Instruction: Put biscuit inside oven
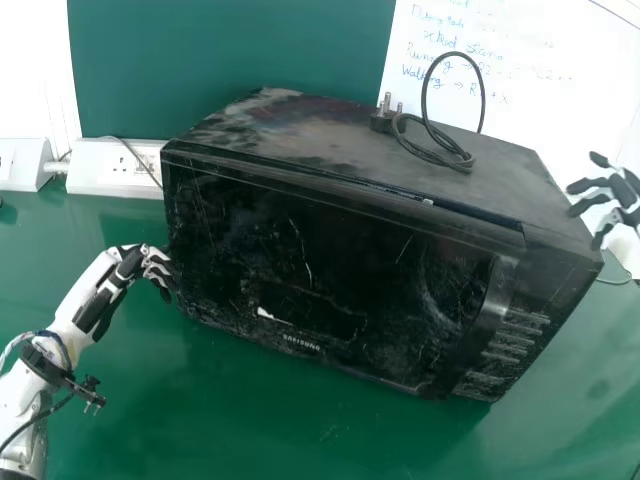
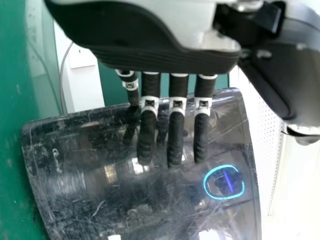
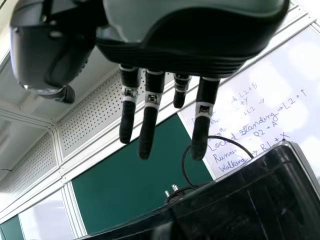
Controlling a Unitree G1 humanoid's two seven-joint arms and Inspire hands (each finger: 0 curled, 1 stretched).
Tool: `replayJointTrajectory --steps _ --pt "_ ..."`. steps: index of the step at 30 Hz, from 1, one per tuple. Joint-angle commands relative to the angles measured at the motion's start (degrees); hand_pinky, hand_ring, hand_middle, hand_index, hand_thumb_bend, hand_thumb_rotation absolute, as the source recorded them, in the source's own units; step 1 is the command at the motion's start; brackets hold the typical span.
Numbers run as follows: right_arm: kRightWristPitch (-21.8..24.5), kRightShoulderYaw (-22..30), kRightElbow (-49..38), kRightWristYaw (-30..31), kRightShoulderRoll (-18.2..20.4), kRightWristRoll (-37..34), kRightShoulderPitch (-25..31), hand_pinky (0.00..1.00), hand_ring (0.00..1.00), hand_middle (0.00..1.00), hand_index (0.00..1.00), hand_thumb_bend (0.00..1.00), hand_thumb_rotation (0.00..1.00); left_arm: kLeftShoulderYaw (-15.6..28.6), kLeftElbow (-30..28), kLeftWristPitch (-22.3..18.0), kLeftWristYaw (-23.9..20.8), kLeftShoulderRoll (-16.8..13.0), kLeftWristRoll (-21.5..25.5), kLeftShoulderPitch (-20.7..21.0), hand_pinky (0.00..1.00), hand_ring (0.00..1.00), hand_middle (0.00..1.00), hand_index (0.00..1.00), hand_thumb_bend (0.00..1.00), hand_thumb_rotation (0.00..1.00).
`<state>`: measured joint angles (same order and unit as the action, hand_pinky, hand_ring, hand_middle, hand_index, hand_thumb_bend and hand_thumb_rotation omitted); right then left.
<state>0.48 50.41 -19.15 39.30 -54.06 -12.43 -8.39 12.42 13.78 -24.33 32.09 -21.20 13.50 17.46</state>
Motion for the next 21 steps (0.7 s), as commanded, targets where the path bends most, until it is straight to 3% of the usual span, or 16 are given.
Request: replayJointTrajectory --steps 1,6,10,14,19,21 --pt "0.0 1.5 -0.3 -1.1 -0.3 0.7 1.1 0.34 0.45 0.54 0.65 0.62 0.31 -1.1 0.4 -0.3 0.0 -0.6 -1.4 -0.4 0.30 0.35 0.43 0.49 0.52 0.07" --pt "0.9 2.3 -0.4 -2.8 -0.4 1.8 2.1 0.35 0.47 0.56 0.66 0.68 0.33 -1.2 1.0 -0.3 0.3 -1.1 -1.0 -0.3 0.30 0.35 0.44 0.49 0.52 0.07" --pt "1.4 2.6 0.0 -1.9 -0.8 0.1 2.4 0.37 0.48 0.56 0.66 0.62 0.26 -1.2 1.1 0.3 0.5 -1.2 -0.6 -0.3 0.31 0.36 0.44 0.49 0.52 0.07" --pt "-0.2 2.7 0.4 -1.9 -1.1 0.5 2.8 0.31 0.44 0.53 0.64 0.58 0.28 -1.3 0.5 0.7 -0.1 -1.2 -1.0 -0.4 0.30 0.35 0.44 0.49 0.52 0.08" --pt "-0.2 2.4 0.8 -2.2 -0.9 -0.8 2.5 0.35 0.46 0.56 0.65 0.62 0.31 -0.9 0.3 1.9 -1.3 -1.1 -0.9 -0.3 0.29 0.35 0.44 0.49 0.52 0.08" --pt "-0.2 2.2 0.6 -2.5 -0.8 -0.9 2.6 0.36 0.46 0.56 0.64 0.62 0.29 -0.1 1.8 2.2 -0.4 -0.1 1.9 0.6 0.28 0.35 0.43 0.49 0.52 0.08"
